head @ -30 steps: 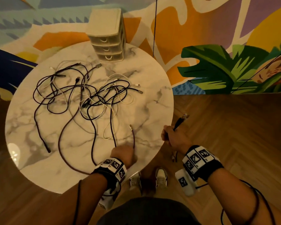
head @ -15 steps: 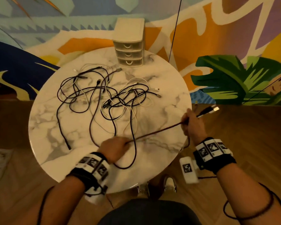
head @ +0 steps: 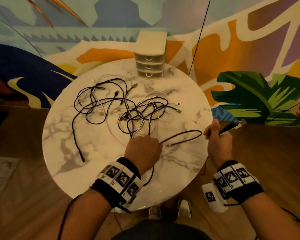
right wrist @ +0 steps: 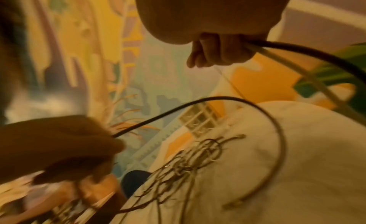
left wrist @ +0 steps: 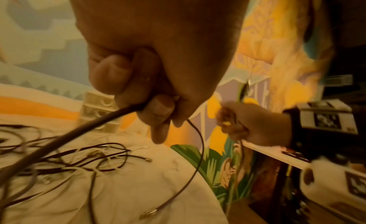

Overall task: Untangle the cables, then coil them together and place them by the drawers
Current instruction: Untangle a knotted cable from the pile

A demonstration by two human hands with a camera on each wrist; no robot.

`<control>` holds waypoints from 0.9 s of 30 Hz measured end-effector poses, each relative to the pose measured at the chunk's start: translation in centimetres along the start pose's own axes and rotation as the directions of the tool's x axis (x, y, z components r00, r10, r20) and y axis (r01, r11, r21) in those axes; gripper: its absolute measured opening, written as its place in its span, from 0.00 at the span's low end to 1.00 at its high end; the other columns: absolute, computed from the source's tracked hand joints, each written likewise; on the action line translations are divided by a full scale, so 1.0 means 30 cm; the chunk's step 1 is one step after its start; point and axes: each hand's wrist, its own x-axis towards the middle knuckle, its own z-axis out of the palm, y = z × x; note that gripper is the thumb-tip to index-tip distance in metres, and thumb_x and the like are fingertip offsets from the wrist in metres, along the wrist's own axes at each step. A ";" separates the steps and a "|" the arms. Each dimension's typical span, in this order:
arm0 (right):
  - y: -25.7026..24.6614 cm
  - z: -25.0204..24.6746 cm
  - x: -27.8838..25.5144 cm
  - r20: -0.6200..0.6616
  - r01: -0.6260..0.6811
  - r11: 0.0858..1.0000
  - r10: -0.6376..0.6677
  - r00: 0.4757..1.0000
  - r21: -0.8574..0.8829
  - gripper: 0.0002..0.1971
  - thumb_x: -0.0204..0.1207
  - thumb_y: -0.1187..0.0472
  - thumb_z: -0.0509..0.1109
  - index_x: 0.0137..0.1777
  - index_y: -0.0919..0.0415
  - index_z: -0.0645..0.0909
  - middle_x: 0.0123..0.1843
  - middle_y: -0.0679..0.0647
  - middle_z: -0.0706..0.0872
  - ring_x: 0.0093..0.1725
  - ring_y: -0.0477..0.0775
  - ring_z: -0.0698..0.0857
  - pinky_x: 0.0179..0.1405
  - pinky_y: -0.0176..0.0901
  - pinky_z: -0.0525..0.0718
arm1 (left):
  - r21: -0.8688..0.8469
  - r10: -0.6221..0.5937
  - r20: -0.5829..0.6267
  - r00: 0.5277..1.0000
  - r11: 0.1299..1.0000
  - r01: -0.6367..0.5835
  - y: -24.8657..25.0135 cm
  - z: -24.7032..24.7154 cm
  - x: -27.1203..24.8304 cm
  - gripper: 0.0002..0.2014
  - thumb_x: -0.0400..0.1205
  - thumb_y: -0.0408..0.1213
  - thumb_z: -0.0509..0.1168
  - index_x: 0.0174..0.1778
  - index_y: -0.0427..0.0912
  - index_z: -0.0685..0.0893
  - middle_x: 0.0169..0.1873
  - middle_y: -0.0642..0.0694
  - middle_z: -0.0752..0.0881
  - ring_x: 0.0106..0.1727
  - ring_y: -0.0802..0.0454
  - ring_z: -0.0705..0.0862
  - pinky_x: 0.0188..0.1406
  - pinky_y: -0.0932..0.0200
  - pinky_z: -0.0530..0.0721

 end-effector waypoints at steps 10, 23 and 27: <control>-0.096 0.039 -0.060 0.348 0.113 0.945 0.001 0.937 -0.307 0.26 0.82 0.44 0.57 0.24 0.56 0.70 0.25 0.54 0.75 0.27 0.58 0.75 0.27 0.45 0.67 | -0.296 0.000 0.029 1.000 0.955 0.008 0.000 0.076 0.005 0.15 0.86 0.49 0.51 0.49 0.45 0.80 0.47 0.44 0.83 0.50 0.42 0.83 0.41 0.52 0.77; 0.009 -0.083 0.109 0.030 0.056 0.942 -0.048 0.998 -0.332 0.19 0.85 0.48 0.53 0.60 0.57 0.81 0.60 0.59 0.83 0.58 0.63 0.82 0.55 0.52 0.78 | -0.043 -0.025 -0.290 0.957 0.999 0.013 -0.001 -0.134 0.090 0.17 0.88 0.50 0.46 0.53 0.46 0.77 0.43 0.44 0.87 0.42 0.40 0.85 0.33 0.53 0.73; -0.184 -0.065 0.027 0.241 0.248 0.931 -0.184 0.953 -0.269 0.21 0.83 0.45 0.52 0.56 0.54 0.84 0.52 0.55 0.86 0.50 0.57 0.84 0.50 0.48 0.80 | 0.053 0.019 -0.244 0.970 0.999 -0.007 0.139 -0.127 0.116 0.15 0.88 0.44 0.49 0.51 0.44 0.79 0.43 0.44 0.86 0.44 0.40 0.86 0.30 0.55 0.68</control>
